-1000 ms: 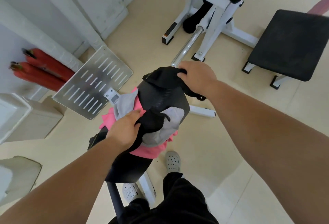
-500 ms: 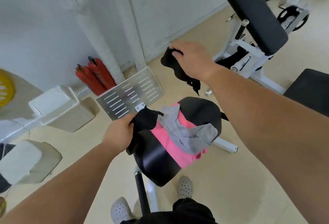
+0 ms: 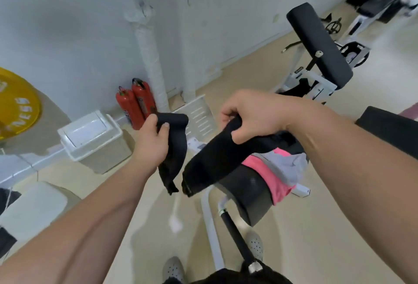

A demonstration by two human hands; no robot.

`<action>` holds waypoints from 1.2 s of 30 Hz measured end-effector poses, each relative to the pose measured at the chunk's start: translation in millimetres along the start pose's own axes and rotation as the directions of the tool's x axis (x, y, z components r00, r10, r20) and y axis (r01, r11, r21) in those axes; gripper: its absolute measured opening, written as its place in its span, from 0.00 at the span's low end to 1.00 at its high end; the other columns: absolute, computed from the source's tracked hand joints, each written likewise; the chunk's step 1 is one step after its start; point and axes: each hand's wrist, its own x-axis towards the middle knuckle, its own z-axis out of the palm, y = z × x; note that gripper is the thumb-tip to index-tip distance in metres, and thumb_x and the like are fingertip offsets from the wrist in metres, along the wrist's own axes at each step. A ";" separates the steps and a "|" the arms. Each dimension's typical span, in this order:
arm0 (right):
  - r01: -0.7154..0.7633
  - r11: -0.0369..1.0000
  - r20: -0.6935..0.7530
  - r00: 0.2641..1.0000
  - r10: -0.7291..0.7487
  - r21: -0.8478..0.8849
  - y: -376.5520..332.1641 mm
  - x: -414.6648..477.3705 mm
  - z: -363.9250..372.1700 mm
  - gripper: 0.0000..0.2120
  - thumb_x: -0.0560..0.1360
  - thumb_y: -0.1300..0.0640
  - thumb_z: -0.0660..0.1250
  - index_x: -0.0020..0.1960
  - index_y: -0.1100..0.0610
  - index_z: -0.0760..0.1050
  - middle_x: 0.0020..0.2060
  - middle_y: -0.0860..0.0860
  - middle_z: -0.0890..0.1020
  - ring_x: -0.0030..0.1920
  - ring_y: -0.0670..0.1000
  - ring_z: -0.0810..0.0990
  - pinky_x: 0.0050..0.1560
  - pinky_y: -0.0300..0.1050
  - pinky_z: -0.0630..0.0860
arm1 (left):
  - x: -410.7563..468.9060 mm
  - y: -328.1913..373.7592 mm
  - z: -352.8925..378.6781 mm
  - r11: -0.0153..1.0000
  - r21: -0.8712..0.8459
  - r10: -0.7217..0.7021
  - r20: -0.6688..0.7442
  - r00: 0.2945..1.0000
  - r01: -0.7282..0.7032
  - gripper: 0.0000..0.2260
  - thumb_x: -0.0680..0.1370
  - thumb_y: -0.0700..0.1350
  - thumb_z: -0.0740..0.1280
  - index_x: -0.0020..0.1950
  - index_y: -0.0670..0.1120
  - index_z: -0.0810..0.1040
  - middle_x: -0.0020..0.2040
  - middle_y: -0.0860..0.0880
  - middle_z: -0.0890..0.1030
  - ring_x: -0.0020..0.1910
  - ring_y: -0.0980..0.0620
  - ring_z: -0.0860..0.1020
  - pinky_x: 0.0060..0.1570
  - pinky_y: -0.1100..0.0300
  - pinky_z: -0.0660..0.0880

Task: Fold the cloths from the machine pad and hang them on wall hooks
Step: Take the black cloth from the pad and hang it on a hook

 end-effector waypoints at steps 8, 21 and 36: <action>0.051 0.998 -0.060 0.997 -0.054 -0.043 -44.7 24.5 48.9 0.11 0.71 0.64 0.69 0.47 0.50 0.84 0.32 0.43 0.77 0.33 0.42 0.73 0.32 0.31 0.64 | -45.2 21.5 -28.6 0.970 -0.221 0.197 0.462 0.865 -0.103 0.15 0.82 0.36 0.61 0.60 0.54 0.78 0.53 0.56 0.85 0.56 0.57 0.81 0.57 0.57 0.76; -0.073 0.932 -0.466 0.850 0.245 0.356 -34.6 27.5 95.3 0.21 0.63 0.48 0.82 0.51 0.46 0.76 0.39 0.45 0.78 0.40 0.47 0.77 0.45 0.47 0.77 | -72.0 17.3 -24.1 0.883 -0.430 0.059 0.503 0.862 0.190 0.17 0.81 0.31 0.61 0.57 0.50 0.82 0.49 0.51 0.88 0.50 0.53 0.85 0.45 0.64 0.79; 0.042 0.439 -0.337 0.707 0.621 0.897 -59.8 36.1 158.5 0.11 0.79 0.54 0.68 0.50 0.62 0.79 0.41 0.58 0.84 0.43 0.58 0.83 0.47 0.56 0.80 | -66.7 3.6 -45.4 0.853 -0.443 -0.057 0.447 0.893 0.276 0.15 0.86 0.53 0.56 0.63 0.51 0.80 0.58 0.51 0.85 0.60 0.53 0.83 0.60 0.54 0.77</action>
